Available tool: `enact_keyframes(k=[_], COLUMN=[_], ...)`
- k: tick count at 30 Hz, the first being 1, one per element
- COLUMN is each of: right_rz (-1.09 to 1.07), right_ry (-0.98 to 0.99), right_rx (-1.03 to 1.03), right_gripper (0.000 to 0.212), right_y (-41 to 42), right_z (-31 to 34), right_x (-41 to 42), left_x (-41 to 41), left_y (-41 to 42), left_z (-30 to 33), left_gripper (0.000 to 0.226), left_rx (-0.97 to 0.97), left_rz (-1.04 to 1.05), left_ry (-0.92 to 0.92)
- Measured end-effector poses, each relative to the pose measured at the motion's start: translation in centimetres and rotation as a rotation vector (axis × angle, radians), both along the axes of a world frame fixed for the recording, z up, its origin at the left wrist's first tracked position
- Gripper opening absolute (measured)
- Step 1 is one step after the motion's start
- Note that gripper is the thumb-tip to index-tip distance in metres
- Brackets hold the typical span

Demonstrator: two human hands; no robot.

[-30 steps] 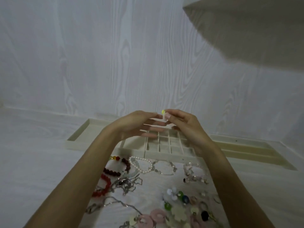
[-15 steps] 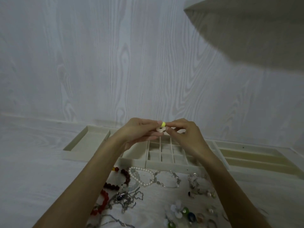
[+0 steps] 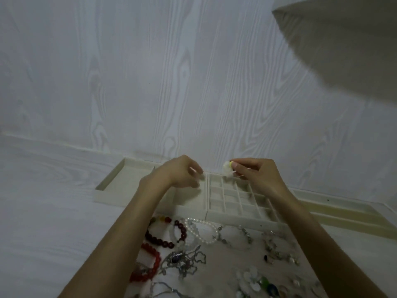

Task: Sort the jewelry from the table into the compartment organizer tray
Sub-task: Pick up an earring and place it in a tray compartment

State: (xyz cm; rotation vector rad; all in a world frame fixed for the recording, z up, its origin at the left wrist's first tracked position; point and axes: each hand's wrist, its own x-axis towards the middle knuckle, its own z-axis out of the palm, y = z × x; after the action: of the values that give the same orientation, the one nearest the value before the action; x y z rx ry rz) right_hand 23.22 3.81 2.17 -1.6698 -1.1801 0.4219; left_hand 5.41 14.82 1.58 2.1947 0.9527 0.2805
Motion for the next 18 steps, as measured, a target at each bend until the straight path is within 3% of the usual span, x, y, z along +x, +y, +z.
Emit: enact_keyframes(k=[3, 7, 12, 18], right_rz=[0.065, 0.095, 0.101, 0.079], right_ry=[-0.190, -0.442, -0.496, -0.554], right_rx=[-0.184, -0.386, -0.438, -0.412], right_gripper=[0.017, 0.019, 0.018, 0.012], right_y=[1.9, 4.1, 5.2, 5.8], right_z=[0.9, 0.7, 0.2, -0.4], right_x=[0.9, 1.0, 0.9, 0.5], left_x=[-1.5, -0.6, 1.8, 2.4], left_y=[0.8, 0.4, -0.4, -0.9], left_z=[-0.2, -1.2, -2.6, -2.7], left_gripper=[0.028, 0.026, 0.035, 0.029], left_rx=[-0.069, -0.108, 0.059, 0.143], left_rz=[-0.070, -0.093, -0.031, -0.020], left_ry=[0.176, 0.125, 0.137, 0.096])
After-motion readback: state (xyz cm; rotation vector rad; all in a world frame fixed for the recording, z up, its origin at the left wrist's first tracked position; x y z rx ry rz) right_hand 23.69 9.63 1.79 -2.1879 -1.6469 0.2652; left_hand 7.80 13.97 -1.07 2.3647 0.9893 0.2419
